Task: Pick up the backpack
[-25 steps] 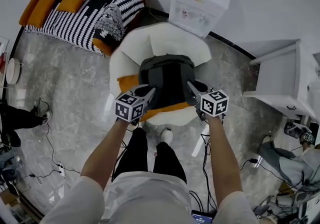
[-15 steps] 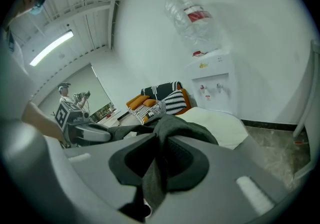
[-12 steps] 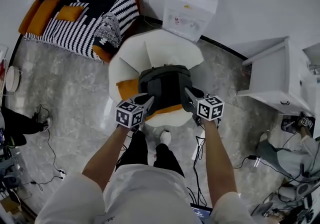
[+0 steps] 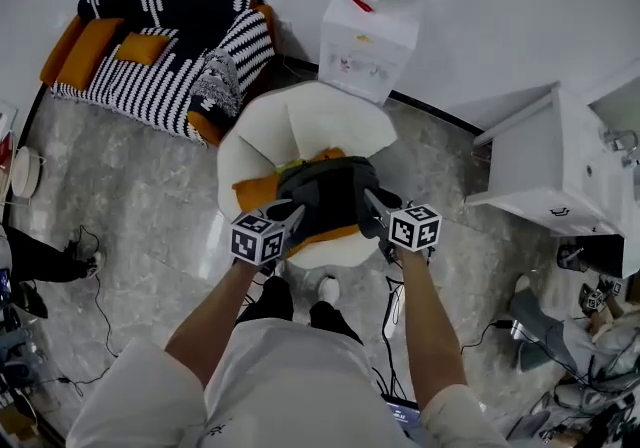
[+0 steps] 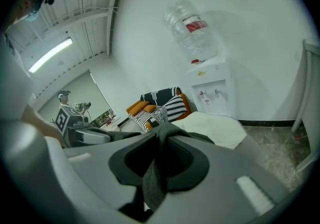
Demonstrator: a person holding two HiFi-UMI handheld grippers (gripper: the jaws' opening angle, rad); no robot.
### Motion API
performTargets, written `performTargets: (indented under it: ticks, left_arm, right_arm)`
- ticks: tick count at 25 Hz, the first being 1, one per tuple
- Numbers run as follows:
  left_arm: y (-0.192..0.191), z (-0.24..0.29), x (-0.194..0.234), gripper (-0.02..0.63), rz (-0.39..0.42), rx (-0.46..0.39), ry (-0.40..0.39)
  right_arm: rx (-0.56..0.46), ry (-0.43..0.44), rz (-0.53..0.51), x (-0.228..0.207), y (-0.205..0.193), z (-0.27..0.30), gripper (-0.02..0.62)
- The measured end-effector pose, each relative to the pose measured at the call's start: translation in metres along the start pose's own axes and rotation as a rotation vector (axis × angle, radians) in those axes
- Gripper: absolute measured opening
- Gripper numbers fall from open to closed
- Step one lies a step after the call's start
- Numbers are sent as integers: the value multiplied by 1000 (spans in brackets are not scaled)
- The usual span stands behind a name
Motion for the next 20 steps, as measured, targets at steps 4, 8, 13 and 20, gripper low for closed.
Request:
performTargets:
  ticks: [4,8,13,20]
  left_arm:
    - [1,-4,-4,40,12,7,-1]
    - [3,-4,-8,40,23,8,-5]
    - [11,-8,-10,38,41,-1,-7]
    - [22,-17,-9,38,66,-27,-12]
  right_arm:
    - [-15,0,14,4,-2,-8,54]
    - [-19,-2,10,5,0,-12,54]
    - [-36,3,0,10,5,-18,54]
    - [-50,27,-36,25,12,-31,54]
Point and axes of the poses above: the fingertips, and each gripper's own axes: z forward along the fingers, x to its left, y out of its top, the point moved 8 cm from there along -z, backward along the fingers, and after that the axes turned 7 degrees about y, right-handed, at the moved point
